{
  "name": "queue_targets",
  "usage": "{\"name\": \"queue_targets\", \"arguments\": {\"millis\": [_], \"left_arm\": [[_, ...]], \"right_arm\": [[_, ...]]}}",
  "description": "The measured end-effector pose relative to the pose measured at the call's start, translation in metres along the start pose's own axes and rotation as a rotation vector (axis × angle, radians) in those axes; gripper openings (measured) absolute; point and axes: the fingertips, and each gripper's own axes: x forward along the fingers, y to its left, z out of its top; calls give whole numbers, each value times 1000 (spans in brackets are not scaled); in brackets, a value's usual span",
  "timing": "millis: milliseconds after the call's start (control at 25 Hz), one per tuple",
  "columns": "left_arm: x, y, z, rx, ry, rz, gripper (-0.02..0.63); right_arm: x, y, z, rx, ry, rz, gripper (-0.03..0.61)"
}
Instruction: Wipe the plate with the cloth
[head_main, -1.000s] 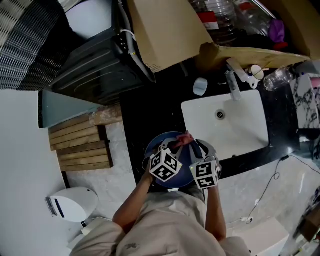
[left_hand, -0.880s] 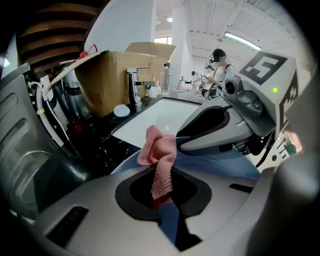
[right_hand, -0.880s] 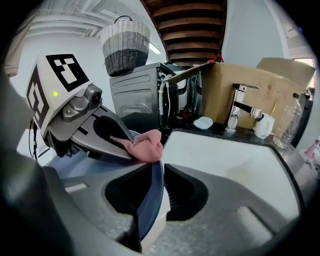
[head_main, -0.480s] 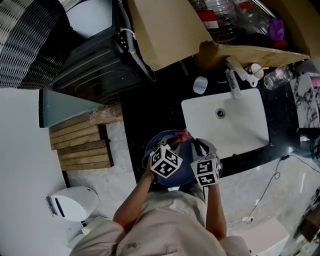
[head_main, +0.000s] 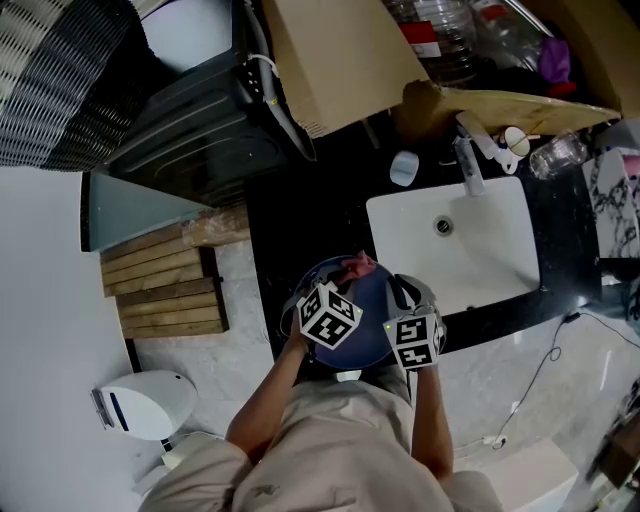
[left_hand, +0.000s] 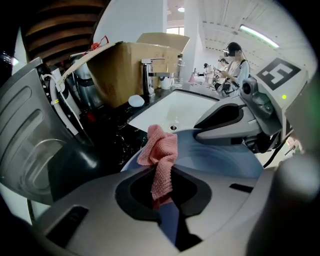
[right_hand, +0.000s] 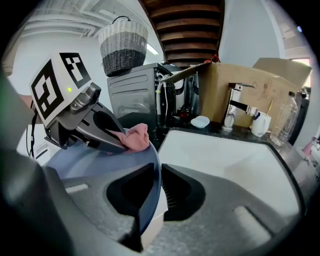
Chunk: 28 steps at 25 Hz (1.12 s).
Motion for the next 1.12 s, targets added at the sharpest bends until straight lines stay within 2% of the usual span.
{"name": "queue_targets", "arguments": {"millis": [480, 1120], "left_arm": [[-11, 15, -23, -38, 107, 48, 32], [-29, 22, -54, -77, 202, 53, 32]], "right_arm": [[-1, 0, -1, 15, -5, -21, 52], [-8, -2, -4, 53, -13, -48, 49]]}}
